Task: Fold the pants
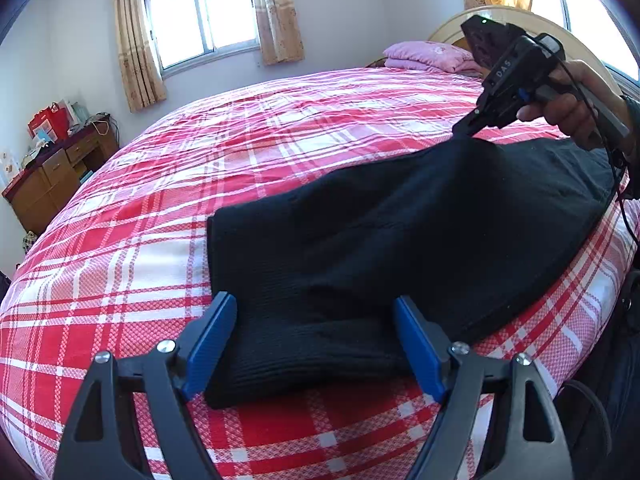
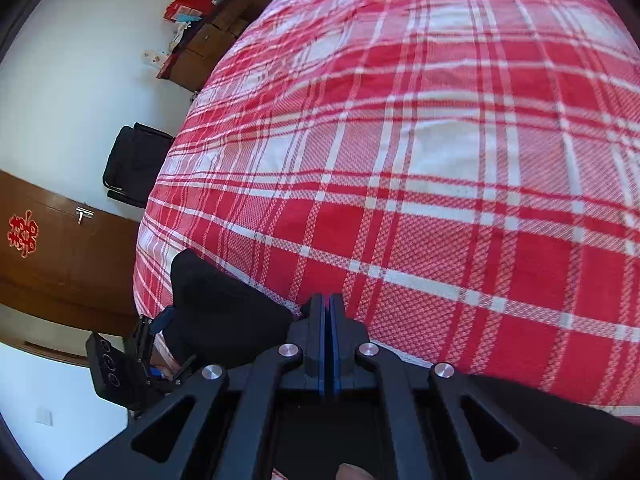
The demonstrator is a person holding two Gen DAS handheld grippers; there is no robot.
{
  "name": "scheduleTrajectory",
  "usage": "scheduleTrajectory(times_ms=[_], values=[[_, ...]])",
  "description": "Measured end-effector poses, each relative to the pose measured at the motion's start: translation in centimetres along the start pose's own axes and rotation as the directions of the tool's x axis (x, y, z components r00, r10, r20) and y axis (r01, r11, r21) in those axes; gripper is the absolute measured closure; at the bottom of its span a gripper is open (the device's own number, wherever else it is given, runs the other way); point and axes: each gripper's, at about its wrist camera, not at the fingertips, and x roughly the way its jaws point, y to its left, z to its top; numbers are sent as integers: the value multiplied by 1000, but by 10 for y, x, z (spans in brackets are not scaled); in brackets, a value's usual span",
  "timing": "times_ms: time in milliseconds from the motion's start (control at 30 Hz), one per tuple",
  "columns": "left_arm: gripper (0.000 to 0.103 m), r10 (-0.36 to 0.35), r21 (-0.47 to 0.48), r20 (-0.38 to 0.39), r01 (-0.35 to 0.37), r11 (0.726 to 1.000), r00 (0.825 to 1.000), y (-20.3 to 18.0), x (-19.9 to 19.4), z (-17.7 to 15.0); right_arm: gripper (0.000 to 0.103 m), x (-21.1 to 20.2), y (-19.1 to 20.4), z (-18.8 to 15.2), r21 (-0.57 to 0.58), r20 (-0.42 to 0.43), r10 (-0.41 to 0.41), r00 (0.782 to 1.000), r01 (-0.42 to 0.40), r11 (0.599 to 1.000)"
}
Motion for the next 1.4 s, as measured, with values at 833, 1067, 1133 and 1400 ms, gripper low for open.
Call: scheduleTrajectory(times_ms=[833, 1067, 1133, 1400], values=[[18, -3, 3, 15, 3, 1000, 1000, -2, -1, -2, 78, 17, -8, 4, 98, -32, -6, 999, 9, 995], [18, -14, 10, 12, 14, 1000, 1000, 0, -2, -3, 100, -6, 12, 0, 7, 83, -48, 995, 48, 999], [18, -13, 10, 13, 13, 1000, 1000, 0, -2, -4, 100, -19, 23, 4, -17, 138, -49, 989, 52, 999], [17, -10, 15, 14, 10, 1000, 1000, -1, -2, -4, 99, 29, 3, 16, -39, 49, -139, 989, 140, 989]])
